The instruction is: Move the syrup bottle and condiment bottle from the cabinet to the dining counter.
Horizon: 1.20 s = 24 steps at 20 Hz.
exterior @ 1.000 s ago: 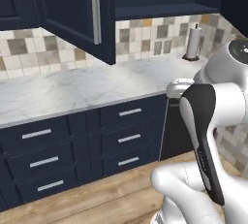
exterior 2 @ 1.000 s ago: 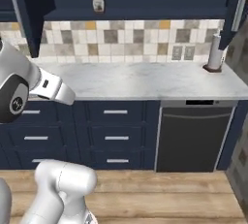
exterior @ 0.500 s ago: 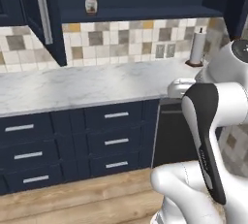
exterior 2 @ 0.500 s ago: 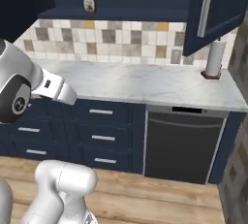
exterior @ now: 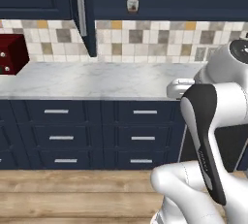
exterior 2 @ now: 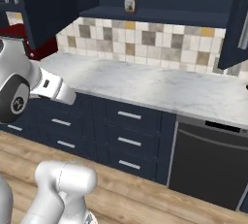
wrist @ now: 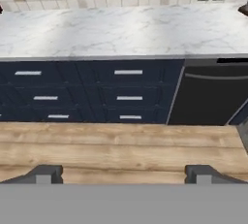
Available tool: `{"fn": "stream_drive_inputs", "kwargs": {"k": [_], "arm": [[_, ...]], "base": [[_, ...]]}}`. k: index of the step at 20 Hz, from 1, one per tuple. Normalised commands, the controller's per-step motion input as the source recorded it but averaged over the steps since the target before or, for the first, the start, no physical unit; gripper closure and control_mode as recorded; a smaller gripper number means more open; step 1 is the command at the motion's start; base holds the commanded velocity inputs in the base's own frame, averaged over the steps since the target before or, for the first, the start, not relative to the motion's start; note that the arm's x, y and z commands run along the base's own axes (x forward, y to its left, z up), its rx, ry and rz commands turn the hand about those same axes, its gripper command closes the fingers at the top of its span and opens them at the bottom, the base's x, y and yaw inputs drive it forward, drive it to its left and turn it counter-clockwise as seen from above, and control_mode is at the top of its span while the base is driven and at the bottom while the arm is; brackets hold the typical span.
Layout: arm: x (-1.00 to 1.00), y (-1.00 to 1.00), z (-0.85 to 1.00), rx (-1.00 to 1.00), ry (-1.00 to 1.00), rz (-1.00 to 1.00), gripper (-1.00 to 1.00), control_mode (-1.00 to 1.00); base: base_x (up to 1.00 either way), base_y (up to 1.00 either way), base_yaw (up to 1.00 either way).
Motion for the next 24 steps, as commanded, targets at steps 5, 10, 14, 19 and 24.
{"fn": "stream_drive_inputs", "kwargs": {"k": [5, 10, 14, 19, 24], "arm": [[0.00, 0.00, 0.00, 0.00, 0.00, 0.00, -1.00, 1.00], [0.00, 0.00, 0.00, 0.00, 0.00, 0.00, -1.00, 1.00], [0.00, 0.00, 0.00, 0.00, 0.00, 0.00, -1.00, 1.00], [0.00, 0.00, 0.00, 0.00, 0.00, 0.00, -1.00, 1.00], [0.00, 0.00, 0.00, 0.00, 0.00, 0.00, -1.00, 1.00]], "base": [[0.03, -0.44, 0.19], [0.13, -0.37, 0.07], [0.38, -0.29, 0.02], [0.58, -0.35, 0.02], [0.57, -0.40, 0.03]]}}
